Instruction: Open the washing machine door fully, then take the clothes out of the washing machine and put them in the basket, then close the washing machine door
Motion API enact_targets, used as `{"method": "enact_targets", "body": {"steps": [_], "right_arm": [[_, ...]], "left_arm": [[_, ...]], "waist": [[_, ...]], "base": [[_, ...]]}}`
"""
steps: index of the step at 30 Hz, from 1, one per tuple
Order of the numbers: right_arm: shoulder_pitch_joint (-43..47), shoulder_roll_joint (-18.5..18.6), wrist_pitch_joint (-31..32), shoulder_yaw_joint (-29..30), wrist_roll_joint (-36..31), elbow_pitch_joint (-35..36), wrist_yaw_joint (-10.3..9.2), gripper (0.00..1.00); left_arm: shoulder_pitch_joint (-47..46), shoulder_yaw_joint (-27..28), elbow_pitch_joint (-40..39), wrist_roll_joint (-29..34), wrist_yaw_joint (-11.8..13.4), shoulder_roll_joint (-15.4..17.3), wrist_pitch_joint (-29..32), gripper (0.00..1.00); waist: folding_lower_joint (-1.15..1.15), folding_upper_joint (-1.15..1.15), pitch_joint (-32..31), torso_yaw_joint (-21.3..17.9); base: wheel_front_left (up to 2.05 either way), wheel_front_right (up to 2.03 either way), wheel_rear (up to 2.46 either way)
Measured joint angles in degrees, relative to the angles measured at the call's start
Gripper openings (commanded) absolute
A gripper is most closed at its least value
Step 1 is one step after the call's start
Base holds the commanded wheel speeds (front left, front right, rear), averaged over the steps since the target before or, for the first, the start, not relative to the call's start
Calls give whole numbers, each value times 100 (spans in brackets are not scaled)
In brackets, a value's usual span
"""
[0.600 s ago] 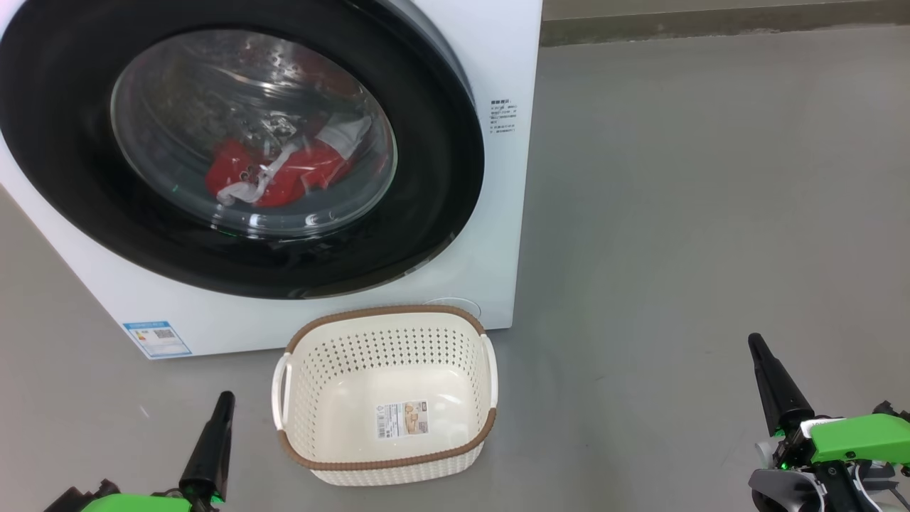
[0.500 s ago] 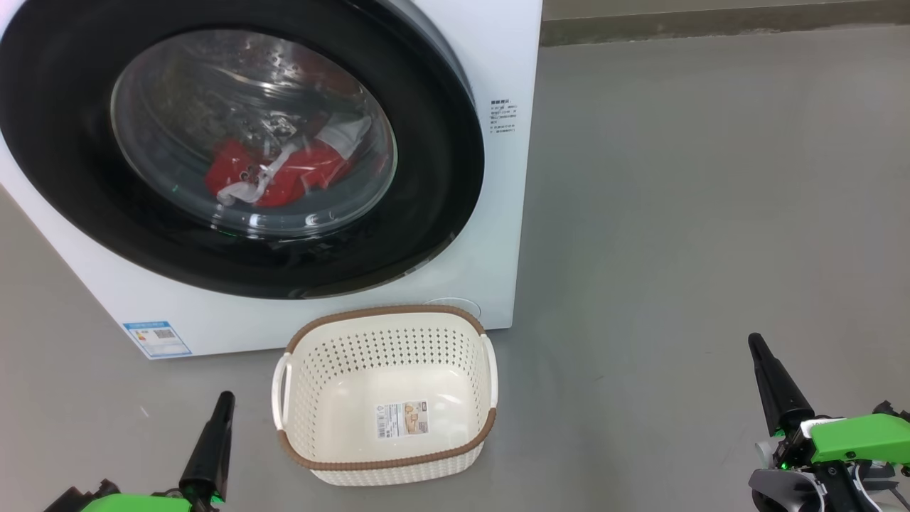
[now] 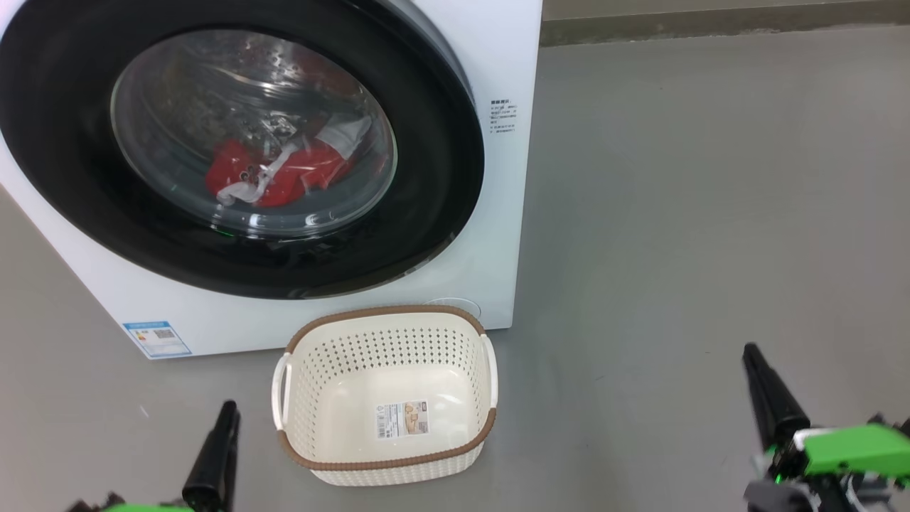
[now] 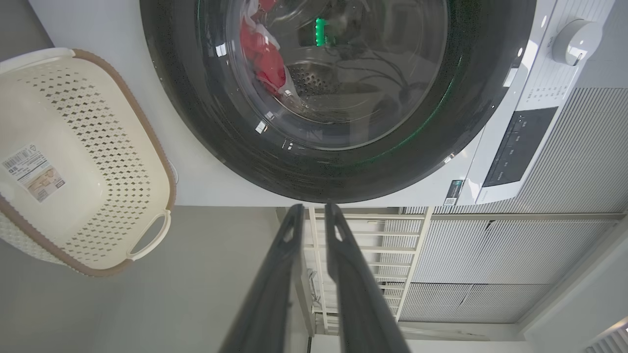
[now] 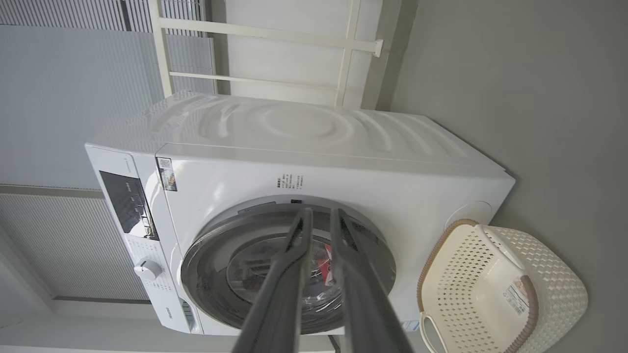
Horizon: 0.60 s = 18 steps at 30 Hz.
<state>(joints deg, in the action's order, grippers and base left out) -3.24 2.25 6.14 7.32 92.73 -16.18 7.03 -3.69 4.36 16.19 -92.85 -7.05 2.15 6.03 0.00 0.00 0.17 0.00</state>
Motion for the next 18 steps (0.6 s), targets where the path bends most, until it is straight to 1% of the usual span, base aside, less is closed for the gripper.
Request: {"method": "enact_targets", "body": {"steps": [6,18], "right_arm": [[344,-170,-2,-45,1,-455,-1,100],[331,-178,-163,-159,-68,-478,0,100]], "left_arm": [[298,-60,433,0,3,-134,-1,100],[183,-370,515,-32,4,-135,-167,100]], "waist": [[0,0,3,-2],[1,0,2,-21]], "base": [[0,0,0],[0,0,0]]}}
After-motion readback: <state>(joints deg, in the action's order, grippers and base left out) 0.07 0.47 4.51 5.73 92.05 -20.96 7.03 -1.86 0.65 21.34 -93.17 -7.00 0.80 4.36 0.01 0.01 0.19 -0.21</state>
